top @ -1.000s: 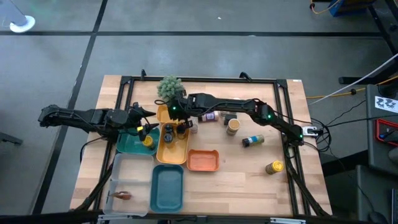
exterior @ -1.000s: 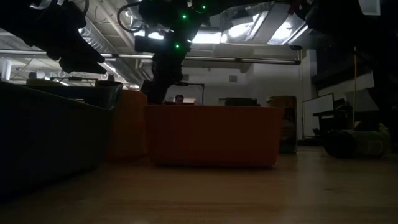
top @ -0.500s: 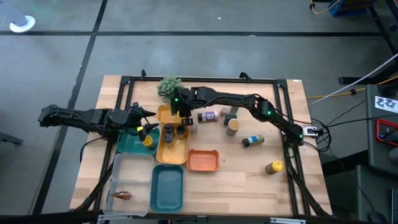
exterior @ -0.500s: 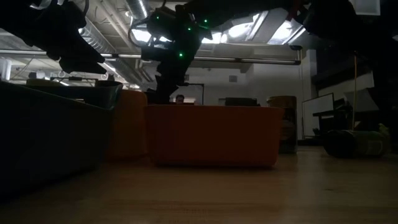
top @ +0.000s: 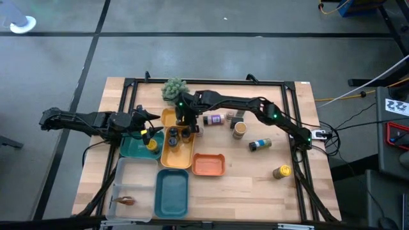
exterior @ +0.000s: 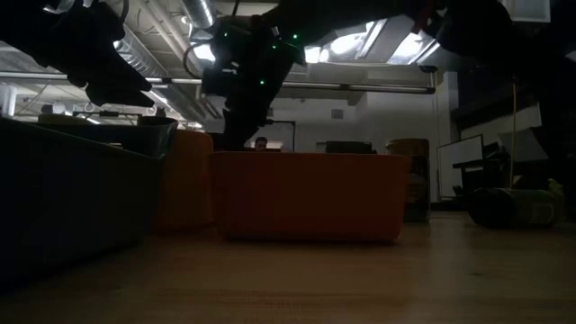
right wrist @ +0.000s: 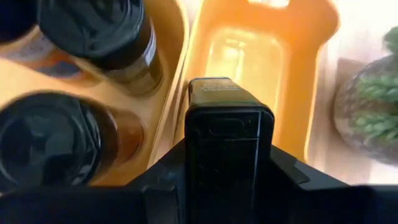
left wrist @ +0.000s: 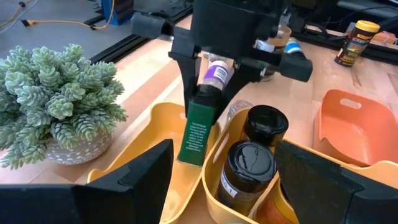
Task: Sort spices by type
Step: Put the black seasoning can into the top yellow bin
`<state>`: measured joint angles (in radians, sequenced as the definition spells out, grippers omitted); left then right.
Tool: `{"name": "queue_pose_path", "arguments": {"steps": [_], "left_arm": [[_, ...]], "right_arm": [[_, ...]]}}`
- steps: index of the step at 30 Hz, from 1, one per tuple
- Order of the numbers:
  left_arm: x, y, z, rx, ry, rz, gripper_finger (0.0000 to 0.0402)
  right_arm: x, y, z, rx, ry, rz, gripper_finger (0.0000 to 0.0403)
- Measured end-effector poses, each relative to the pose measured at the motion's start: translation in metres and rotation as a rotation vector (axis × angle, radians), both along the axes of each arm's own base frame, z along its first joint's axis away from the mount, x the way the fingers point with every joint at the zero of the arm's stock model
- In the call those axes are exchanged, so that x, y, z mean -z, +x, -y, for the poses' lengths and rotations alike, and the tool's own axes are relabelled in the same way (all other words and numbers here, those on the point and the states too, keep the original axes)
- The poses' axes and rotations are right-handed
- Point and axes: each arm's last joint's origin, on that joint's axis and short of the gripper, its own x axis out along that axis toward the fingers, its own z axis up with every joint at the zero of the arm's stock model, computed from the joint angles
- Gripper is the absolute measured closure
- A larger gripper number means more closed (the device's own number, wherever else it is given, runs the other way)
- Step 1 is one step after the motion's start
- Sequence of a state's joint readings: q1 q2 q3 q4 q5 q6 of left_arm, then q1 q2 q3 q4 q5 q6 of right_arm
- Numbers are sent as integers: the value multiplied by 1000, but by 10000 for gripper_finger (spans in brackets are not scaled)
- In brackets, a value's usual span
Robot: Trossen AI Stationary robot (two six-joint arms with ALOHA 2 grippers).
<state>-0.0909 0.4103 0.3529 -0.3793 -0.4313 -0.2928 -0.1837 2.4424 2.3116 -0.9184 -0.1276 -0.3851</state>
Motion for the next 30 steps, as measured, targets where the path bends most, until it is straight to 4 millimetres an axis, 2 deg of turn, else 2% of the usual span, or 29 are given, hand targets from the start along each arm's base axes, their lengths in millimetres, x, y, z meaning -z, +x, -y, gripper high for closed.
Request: {"name": "queue_pose_path", "arguments": {"steps": [13, 24, 30], "left_arm": [[0, 0, 0, 0, 1, -6, 139], [0, 0, 0, 0, 1, -6, 139], [0, 0, 0, 0, 1, -6, 139]], "right_arm": [[7, 2, -1, -9, 14, -6, 271], [7, 2, -1, -10, 14, -6, 203], [7, 2, 0, -10, 14, -6, 195]]}}
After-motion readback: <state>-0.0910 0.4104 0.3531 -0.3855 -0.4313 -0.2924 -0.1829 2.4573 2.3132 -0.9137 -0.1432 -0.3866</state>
